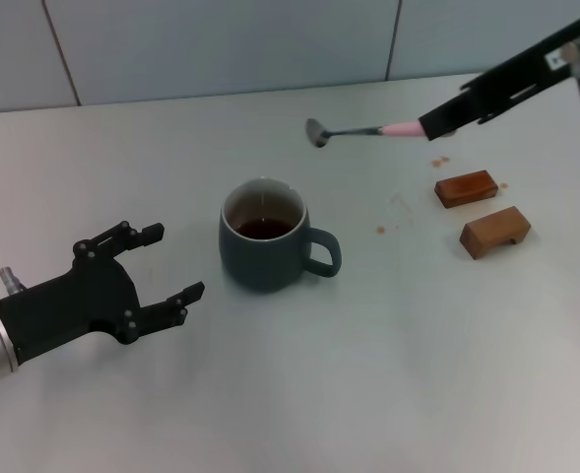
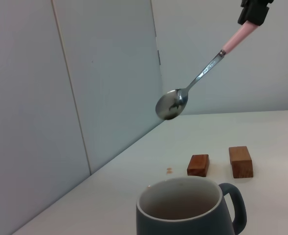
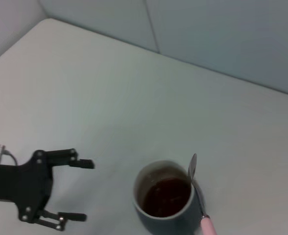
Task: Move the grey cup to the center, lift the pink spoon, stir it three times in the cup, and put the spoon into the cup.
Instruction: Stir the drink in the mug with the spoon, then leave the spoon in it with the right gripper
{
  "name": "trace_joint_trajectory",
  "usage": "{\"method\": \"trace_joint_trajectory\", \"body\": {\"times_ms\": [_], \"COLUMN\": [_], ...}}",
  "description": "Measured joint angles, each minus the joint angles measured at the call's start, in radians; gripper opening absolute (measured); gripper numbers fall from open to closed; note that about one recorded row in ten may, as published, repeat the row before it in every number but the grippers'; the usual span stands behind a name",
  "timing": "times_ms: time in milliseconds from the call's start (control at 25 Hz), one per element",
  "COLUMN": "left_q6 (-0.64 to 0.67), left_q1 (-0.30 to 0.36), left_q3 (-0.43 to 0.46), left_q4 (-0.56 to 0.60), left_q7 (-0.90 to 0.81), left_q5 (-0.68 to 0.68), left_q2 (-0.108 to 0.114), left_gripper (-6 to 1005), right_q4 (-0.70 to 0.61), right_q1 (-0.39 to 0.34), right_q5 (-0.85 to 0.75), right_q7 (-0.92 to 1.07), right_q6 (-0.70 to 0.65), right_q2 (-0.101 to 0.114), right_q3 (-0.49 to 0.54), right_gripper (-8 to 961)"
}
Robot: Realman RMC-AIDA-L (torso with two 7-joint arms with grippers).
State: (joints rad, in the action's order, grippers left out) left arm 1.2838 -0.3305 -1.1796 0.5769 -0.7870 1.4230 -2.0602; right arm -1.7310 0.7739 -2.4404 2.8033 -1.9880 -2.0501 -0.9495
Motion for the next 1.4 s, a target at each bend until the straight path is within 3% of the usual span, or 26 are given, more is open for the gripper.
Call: {"method": "trace_joint_trajectory", "body": {"times_ms": [240, 440, 720, 1400], "left_q6": [0.002, 0.002, 0.001, -0.002], "left_q1": [0.0, 0.0, -0.002, -0.003], "left_q3": [0.0, 0.0, 0.0, 0.0], "left_q4": [0.001, 0.003, 0.003, 0.001], "left_q7": [0.0, -0.001, -0.001, -0.001], "left_q5": [0.0, 0.001, 0.001, 0.001], "left_q2": [-0.001, -0.002, -0.002, -0.001], "left_gripper": [838, 837, 837, 836], "right_q4": [0.078, 0.208, 0.337, 0.591], "right_q1": [0.056, 0.121, 0.223, 0.311], "right_q5": [-0.002, -0.012, -0.092, -0.155], "right_q7": [0.002, 0.003, -0.003, -0.045], "right_q6": [-0.005, 0.0, 0.005, 0.128], "right_q2": [0.0, 0.018, 0.024, 0.031], "right_q3": [-0.002, -0.001, -0.001, -0.045], "right_gripper": [106, 106, 106, 107]}}
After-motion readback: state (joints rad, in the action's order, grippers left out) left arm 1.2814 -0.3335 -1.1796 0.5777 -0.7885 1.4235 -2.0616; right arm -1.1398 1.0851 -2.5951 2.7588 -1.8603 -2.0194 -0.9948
